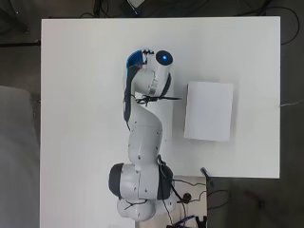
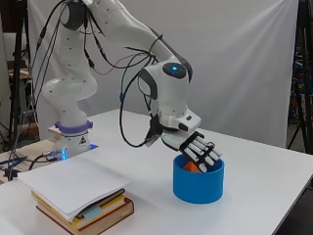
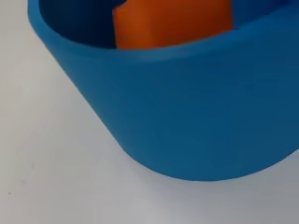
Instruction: Teleoperate dual arm-hand system to pick and place objects
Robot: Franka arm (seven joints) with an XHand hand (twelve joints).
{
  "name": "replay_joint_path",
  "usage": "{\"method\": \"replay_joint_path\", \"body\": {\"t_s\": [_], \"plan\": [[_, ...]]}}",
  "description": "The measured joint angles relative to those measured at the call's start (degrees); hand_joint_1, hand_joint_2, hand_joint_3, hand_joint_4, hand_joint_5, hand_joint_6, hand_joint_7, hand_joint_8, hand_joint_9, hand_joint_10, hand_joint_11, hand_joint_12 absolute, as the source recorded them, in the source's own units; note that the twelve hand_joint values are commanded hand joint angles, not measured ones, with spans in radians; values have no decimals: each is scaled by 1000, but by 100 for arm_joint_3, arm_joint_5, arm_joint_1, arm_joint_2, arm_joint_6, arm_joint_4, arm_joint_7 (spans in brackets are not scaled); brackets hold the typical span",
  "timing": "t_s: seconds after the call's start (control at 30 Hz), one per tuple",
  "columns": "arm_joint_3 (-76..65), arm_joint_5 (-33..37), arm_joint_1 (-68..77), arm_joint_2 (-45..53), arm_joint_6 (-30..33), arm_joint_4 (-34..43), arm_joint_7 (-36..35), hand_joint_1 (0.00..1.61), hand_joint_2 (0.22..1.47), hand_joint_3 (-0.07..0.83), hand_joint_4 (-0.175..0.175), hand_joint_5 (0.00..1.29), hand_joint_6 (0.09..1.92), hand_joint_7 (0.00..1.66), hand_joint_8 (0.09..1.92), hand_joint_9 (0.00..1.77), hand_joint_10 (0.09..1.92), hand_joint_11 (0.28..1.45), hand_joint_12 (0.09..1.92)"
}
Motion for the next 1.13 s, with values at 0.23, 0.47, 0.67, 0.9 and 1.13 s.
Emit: {"method": "replay_joint_path", "body": {"t_s": [0.23, 0.47, 0.67, 0.9, 1.13], "plan": [[63, -257, -13, -235, 97, 77, 851, 48, 991, 1, 43, 126, 87, 243, 87, 383, 87, 474, 87], [223, -775, -67, -1300, -434, 271, 695, 64, 913, -20, 67, 216, 87, 320, 87, 435, 87, 472, 87], [430, -1190, -111, -2387, -1172, 575, 852, 123, 920, -5, 69, 234, 87, 306, 87, 432, 87, 465, 87], [707, -1648, -155, -3263, -2125, 846, 1152, 192, 952, 8, 65, 212, 87, 285, 87, 420, 87, 452, 87], [715, -1957, -197, -3471, -2263, 801, 1392, 205, 1010, 19, 61, 223, 87, 288, 87, 417, 87, 442, 87]]}}
